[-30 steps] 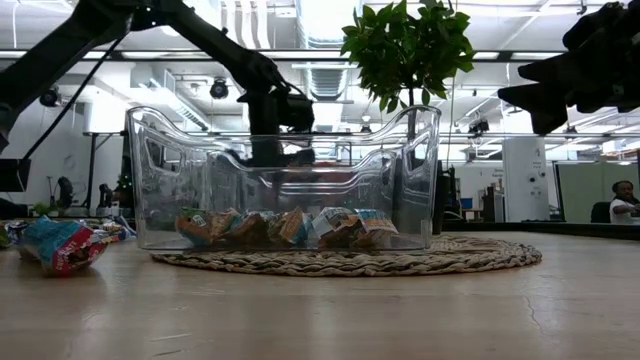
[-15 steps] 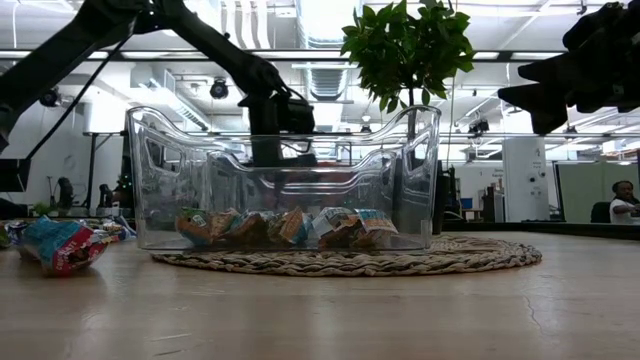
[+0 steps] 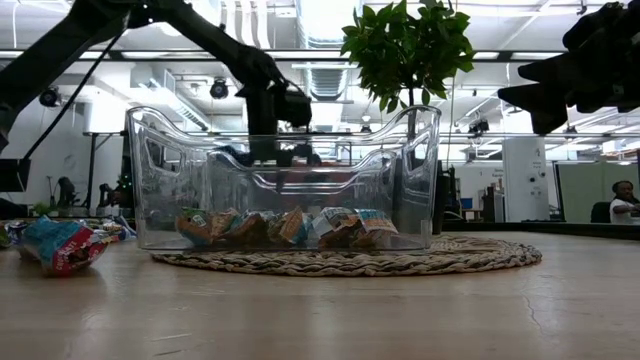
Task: Pick and place Granola Bars by type
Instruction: Put the red granola bar into the top transparent bin
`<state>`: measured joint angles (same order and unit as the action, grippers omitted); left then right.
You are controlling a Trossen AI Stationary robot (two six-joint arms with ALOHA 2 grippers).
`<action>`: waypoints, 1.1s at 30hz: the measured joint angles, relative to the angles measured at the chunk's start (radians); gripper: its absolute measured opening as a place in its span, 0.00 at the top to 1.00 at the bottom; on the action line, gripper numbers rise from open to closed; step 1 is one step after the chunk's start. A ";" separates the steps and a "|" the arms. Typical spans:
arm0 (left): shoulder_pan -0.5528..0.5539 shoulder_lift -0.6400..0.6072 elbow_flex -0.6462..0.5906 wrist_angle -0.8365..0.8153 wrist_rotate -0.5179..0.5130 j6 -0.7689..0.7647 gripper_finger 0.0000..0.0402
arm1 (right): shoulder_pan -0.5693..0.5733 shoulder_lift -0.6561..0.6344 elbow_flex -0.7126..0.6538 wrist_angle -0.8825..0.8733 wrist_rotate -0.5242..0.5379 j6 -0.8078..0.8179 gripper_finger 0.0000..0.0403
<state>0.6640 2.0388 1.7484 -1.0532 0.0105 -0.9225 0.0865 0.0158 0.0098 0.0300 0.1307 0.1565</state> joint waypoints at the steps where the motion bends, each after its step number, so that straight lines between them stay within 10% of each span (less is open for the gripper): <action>1: 0.000 -0.011 0.007 0.004 -0.003 0.009 0.64 | 0.000 0.000 0.000 0.000 0.000 0.000 0.44; 23: -0.124 -0.358 0.063 -0.183 -0.115 0.497 0.64 | 0.000 0.000 0.000 0.000 0.000 0.000 0.44; 33: -0.222 -0.560 -0.116 -0.301 -0.158 0.271 0.64 | 0.000 0.000 0.000 0.000 0.000 0.000 0.44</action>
<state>0.4422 1.4785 1.6324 -1.3543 -0.1478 -0.6511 0.0864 0.0156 0.0099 0.0302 0.1307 0.1566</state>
